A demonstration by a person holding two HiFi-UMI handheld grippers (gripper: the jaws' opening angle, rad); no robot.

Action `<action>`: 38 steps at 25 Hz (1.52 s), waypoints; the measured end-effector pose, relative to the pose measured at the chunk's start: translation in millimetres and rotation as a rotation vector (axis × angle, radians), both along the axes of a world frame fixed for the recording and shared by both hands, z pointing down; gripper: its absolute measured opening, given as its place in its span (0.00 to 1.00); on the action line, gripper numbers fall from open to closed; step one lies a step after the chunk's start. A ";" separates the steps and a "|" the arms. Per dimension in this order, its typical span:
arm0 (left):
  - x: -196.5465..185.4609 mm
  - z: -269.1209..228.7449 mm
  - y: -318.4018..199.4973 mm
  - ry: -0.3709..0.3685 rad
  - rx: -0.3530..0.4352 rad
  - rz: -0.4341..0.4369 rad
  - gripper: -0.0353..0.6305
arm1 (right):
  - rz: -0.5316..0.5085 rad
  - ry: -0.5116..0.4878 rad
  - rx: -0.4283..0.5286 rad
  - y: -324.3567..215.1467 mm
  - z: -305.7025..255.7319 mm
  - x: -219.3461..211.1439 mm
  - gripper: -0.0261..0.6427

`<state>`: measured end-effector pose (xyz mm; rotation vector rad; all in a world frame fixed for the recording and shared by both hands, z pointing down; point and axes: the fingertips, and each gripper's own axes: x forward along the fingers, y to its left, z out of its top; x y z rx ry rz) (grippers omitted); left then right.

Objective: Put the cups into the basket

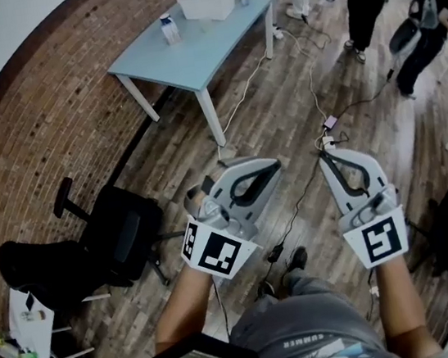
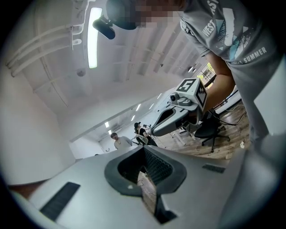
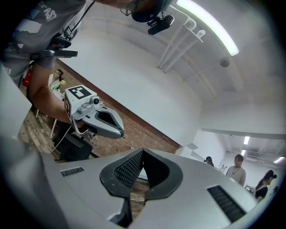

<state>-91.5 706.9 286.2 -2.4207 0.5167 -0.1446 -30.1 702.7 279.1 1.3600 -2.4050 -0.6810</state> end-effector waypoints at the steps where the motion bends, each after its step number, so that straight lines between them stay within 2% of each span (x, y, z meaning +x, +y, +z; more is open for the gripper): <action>1: 2.8 -0.2 -5.2 0.000 -0.001 -0.006 0.05 | -0.006 0.001 0.001 -5.5 -0.2 2.2 0.06; 10: 42.9 -4.4 -47.7 -0.038 0.012 -0.089 0.05 | -0.106 0.010 0.016 -51.2 -4.3 32.7 0.06; 14: 52.7 -9.7 -68.4 -0.086 0.022 -0.148 0.05 | -0.146 0.002 0.022 -71.0 -5.1 44.6 0.06; 22: 58.1 -5.7 -98.4 -0.080 -0.016 -0.191 0.05 | -0.166 -0.033 0.008 -106.6 0.7 58.1 0.06; 30: 40.7 2.1 -160.2 -0.050 -0.044 -0.175 0.05 | -0.133 -0.009 -0.026 -163.0 13.2 42.9 0.06; 38: 28.1 -2.7 -245.3 -0.022 -0.053 -0.125 0.05 | -0.083 -0.006 -0.014 -242.5 6.6 28.6 0.06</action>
